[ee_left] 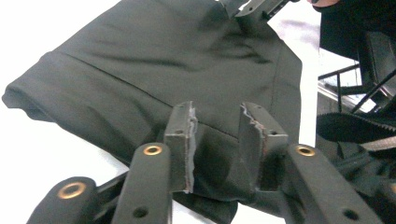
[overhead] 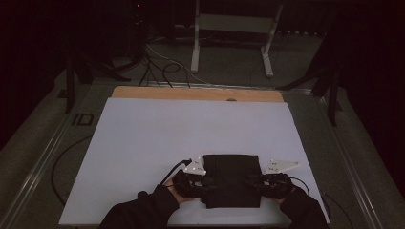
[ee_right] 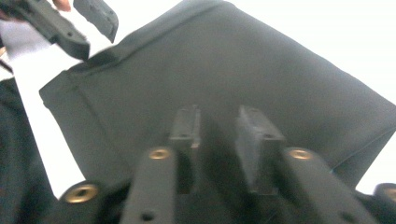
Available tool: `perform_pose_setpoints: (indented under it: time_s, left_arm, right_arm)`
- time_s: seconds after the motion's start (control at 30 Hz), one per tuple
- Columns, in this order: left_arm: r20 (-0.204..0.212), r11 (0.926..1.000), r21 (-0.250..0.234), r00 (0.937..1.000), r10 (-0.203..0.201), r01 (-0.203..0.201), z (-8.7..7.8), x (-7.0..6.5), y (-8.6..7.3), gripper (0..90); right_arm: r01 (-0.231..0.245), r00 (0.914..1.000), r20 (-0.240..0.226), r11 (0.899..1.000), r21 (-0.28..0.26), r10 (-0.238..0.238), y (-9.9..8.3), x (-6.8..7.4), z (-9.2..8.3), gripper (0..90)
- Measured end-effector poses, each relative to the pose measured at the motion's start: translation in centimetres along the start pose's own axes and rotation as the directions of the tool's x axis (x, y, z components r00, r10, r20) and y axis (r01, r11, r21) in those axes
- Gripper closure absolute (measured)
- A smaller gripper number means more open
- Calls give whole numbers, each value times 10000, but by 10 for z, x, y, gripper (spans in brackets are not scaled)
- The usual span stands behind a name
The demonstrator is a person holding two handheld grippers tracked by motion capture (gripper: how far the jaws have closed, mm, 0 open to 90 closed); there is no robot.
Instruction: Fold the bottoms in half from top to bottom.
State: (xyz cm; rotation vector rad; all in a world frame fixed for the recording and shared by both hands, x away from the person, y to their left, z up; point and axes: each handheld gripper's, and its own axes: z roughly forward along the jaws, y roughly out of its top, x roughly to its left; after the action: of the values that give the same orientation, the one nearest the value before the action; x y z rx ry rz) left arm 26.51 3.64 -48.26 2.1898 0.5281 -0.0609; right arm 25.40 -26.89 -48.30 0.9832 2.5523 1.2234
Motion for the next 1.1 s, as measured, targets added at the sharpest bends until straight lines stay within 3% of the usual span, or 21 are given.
perform_pose_setpoints:
  time_s: [0.17, 0.27, 0.43, 0.47, 0.5, 0.53, 0.6, 0.67, 0.93, 1.1]
  left_arm:
    - [-222, 9999, -103, 9997, -60, 58, -4, 2, 3, 525]
    - [-227, 9999, -108, 9997, -99, 96, -5, 3, 4, 471]
    - [-463, 9997, -197, 9988, -153, 144, -7, 3, 7, 229]
    - [-479, 9996, -237, 9987, -193, 182, -8, 4, 9, 229]
    - [-495, 9995, -240, 9986, -201, 189, -8, 5, 9, 158]
    - [-482, 9996, -243, 9987, -187, 175, -9, 5, 10, 147]
    - [-418, 9996, -241, 9990, -152, 142, -10, 6, 11, 101]
    - [-337, 9996, -278, 9994, -93, 83, -11, 6, 13, 7]
    - [-1234, 9973, -670, 9916, -397, 316, -16, 10, 17, 1]
    - [-1547, 9948, -916, 9862, -589, 451, -19, 11, 20, 1]
  right_arm:
    - [-6, 10000, 68, 9999, -168, 7, 7, 0, 0, 476]
    - [26, 9999, 160, 9999, -157, -24, 10, -1, 1, 428]
    - [-89, 9999, 129, 9995, -293, 93, 14, -1, 1, 311]
    - [-84, 9999, 143, 9995, -313, 88, 15, -2, 1, 291]
    - [-74, 9996, 261, 9992, -397, 84, 17, -2, 0, 229]
    - [-138, 9996, 258, 9989, -439, 149, 17, -2, 0, 222]
    - [-4, 10000, 64, 9983, -586, 8, 19, -2, -1, 142]
    - [-16, 9999, 161, 9973, -741, 28, 21, -1, -3, 137]
    - [-6, 9982, 600, 9958, -915, 61, 27, -3, -7, 110]
    - [-147, 9972, 707, 9936, -1124, 228, 29, -6, -10, 100]
